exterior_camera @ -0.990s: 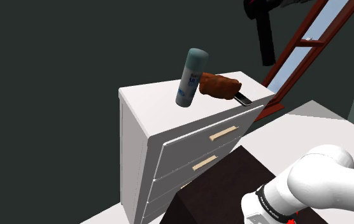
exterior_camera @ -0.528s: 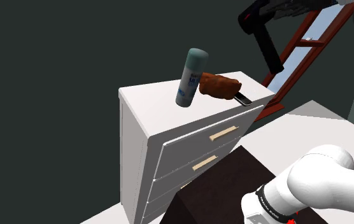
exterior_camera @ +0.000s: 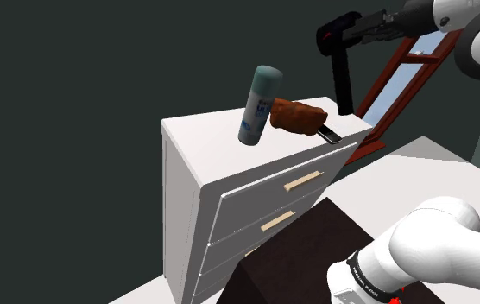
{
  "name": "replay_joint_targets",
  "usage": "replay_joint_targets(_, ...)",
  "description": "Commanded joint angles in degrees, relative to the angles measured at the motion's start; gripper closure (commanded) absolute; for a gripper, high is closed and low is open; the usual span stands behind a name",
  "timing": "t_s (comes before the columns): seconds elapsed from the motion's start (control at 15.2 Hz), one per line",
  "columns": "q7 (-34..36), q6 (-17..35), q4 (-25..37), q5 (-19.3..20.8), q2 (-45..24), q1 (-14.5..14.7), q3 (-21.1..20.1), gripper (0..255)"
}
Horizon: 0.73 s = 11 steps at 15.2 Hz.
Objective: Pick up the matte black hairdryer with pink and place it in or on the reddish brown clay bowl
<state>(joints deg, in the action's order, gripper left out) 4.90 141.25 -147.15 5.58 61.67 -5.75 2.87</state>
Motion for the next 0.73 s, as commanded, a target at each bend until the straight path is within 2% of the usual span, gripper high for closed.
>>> replay_joint_targets(0.0, 0.0, 0.5, -0.5, 0.0, 0.1, 0.0, 0.0, 255)
replay_joint_targets(0.33, 0.0, 0.5, -0.5, 0.0, 0.1, 0.0, 0.0, 255)
replay_joint_targets(0.4, 0.0, 0.5, -0.5, 0.0, 0.1, 0.0, 0.0, 0)
replay_joint_targets(0.66, 0.0, 0.5, -0.5, 0.0, 0.1, 0.0, 0.0, 0)
